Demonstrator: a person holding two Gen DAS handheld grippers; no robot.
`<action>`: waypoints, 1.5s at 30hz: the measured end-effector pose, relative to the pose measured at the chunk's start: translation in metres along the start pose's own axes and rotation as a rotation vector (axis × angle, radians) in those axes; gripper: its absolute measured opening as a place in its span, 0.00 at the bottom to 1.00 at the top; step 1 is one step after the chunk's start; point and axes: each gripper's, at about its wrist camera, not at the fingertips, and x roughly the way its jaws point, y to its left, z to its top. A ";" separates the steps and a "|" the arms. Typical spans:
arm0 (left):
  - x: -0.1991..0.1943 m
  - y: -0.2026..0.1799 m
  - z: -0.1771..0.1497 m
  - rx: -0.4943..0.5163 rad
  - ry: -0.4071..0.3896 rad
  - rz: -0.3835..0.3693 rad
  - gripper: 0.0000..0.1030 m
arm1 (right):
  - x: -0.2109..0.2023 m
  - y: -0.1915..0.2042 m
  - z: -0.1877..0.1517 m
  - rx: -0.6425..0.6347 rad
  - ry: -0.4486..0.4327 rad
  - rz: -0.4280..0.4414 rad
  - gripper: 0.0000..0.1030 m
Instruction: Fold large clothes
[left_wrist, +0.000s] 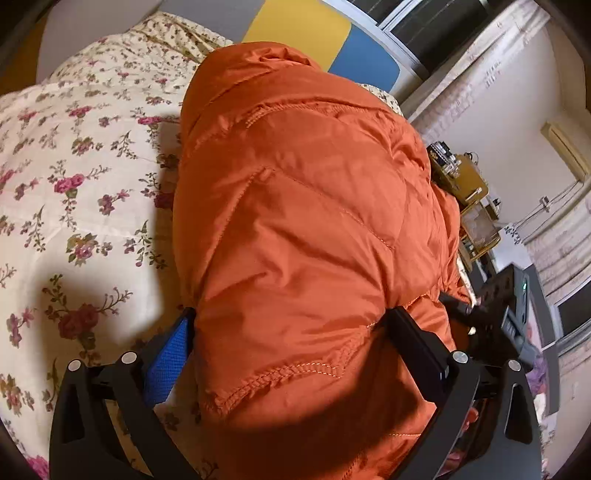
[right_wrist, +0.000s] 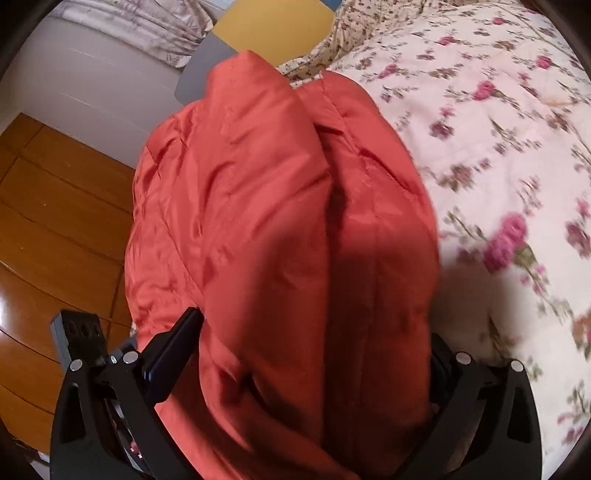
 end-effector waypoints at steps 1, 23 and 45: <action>0.000 -0.002 0.000 0.008 -0.006 0.012 0.97 | 0.001 0.003 0.001 -0.011 0.003 0.006 0.93; -0.110 -0.012 -0.027 0.211 -0.289 0.092 0.74 | 0.000 0.104 -0.034 -0.184 -0.137 0.171 0.74; -0.243 0.160 -0.062 -0.023 -0.510 0.322 0.74 | 0.182 0.295 -0.089 -0.542 0.042 0.198 0.74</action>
